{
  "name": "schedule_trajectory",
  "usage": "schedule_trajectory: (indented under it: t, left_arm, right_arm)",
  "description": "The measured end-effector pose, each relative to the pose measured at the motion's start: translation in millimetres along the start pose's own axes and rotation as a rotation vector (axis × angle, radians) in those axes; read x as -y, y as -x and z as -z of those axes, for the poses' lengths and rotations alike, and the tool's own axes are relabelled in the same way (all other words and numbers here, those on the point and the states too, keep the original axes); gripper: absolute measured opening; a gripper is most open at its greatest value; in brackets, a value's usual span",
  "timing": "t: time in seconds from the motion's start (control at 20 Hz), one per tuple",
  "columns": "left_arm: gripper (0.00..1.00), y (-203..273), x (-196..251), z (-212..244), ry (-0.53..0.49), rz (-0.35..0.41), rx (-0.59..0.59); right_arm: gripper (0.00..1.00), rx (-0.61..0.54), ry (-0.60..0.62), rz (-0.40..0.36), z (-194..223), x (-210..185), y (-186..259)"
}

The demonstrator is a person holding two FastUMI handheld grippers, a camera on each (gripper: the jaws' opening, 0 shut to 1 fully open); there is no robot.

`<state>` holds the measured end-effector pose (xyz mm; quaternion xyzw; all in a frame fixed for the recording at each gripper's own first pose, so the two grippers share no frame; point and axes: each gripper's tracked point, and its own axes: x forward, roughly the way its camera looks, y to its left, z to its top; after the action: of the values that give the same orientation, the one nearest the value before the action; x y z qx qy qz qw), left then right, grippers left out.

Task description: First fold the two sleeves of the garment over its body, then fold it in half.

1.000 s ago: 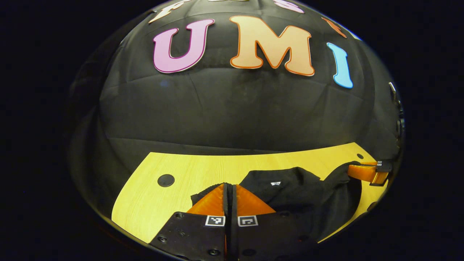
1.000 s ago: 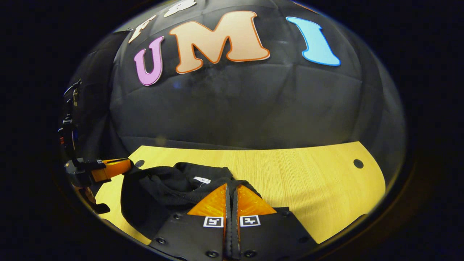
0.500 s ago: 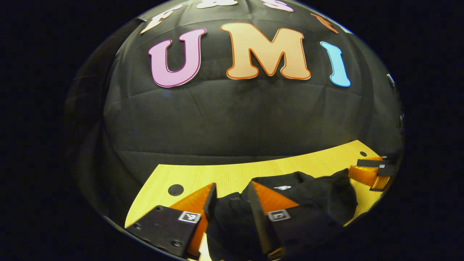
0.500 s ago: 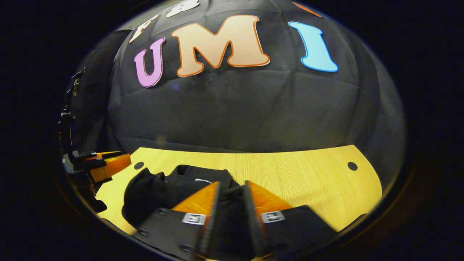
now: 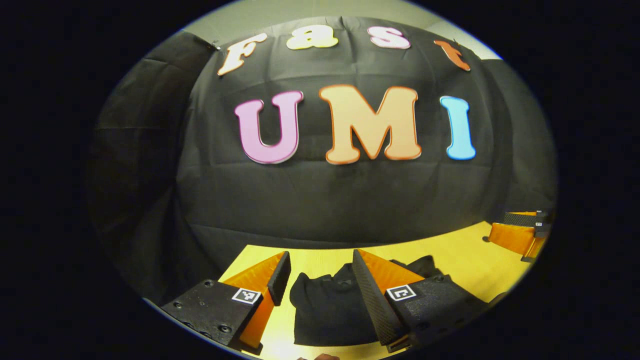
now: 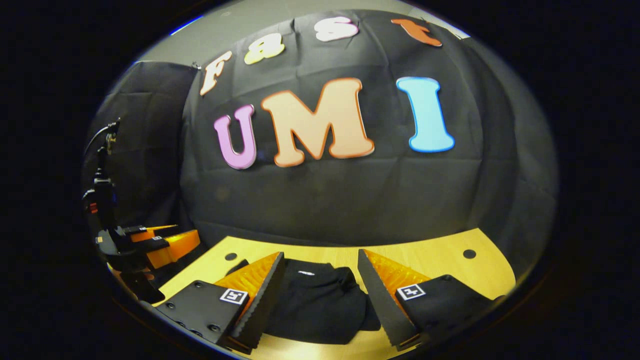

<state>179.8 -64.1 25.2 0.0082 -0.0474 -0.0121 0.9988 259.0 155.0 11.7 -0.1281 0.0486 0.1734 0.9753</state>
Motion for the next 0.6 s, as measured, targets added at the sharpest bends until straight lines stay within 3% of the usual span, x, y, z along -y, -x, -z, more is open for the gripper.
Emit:
schedule_trajectory:
  t: [0.1,0.2,0.25,0.3,0.35,0.6]
  left_arm:
    - [0.80,30,2,-15,0.009,-0.021,0.042]
    - [0.75,58,4,-23,0.012,-0.039,0.081]
    - [0.80,71,6,-18,0.014,-0.051,0.075]
    - [0.80,84,9,-8,0.017,-0.055,0.056]
    - [0.70,98,14,2,0.016,-0.051,0.039]
    - [0.89,157,26,27,-0.026,-0.083,-0.008]
  right_arm:
    - [0.92,0.046,0.011,-0.030,-8,-5,37]
    - [0.93,0.073,0.026,-0.058,-8,-9,71]
    - [0.94,0.082,0.030,-0.067,-4,-12,88]
    - [0.89,0.094,0.030,-0.077,0,-13,103]
    - [0.95,0.100,0.027,-0.088,6,-16,116]
    - [0.97,0.065,0.005,-0.078,56,-10,168]
